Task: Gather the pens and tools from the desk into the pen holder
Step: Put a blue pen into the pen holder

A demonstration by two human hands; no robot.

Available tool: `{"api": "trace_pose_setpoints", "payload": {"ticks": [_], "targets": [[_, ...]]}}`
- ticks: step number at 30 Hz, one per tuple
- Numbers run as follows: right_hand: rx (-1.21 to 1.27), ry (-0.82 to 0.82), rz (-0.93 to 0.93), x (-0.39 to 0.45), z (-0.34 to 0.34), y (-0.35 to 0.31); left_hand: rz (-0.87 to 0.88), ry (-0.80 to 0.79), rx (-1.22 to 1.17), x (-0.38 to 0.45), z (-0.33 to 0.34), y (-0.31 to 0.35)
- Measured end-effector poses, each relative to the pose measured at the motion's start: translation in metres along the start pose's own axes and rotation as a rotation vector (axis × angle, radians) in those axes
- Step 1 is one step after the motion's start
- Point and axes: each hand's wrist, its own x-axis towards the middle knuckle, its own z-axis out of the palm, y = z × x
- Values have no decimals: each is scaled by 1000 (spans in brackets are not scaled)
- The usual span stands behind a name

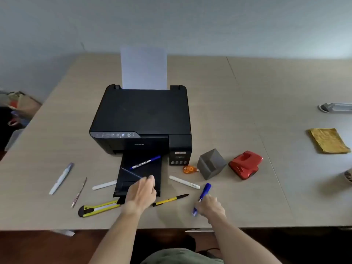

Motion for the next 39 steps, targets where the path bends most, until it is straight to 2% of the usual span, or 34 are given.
{"api": "trace_pose_setpoints", "payload": {"ticks": [3, 7, 11, 18, 23, 27, 30, 34, 39], "targets": [[132, 30, 26, -1, 13, 5, 112, 32, 159, -4, 17, 2], [132, 37, 25, 1, 18, 9, 212, 109, 329, -9, 40, 9], [203, 76, -2, 4, 17, 17, 200, -5, 435, -10, 55, 26], [367, 299, -390, -9, 6, 52, 146, -57, 589, -6, 71, 38], [340, 457, -526, -7, -29, 61, 198, -107, 497, -2, 70, 33], [323, 584, -545, 9, -63, 56, 350, 119, 313, 0, 70, 40], [248, 657, -604, 19, -80, 54, 424, 160, 246, 5, 61, 49], [104, 682, -722, 27, -104, 39, 352, 183, 133, 19, 37, 59], [80, 638, -784, 30, -124, 19, 275, 203, -67, 36, 14, 73]]}}
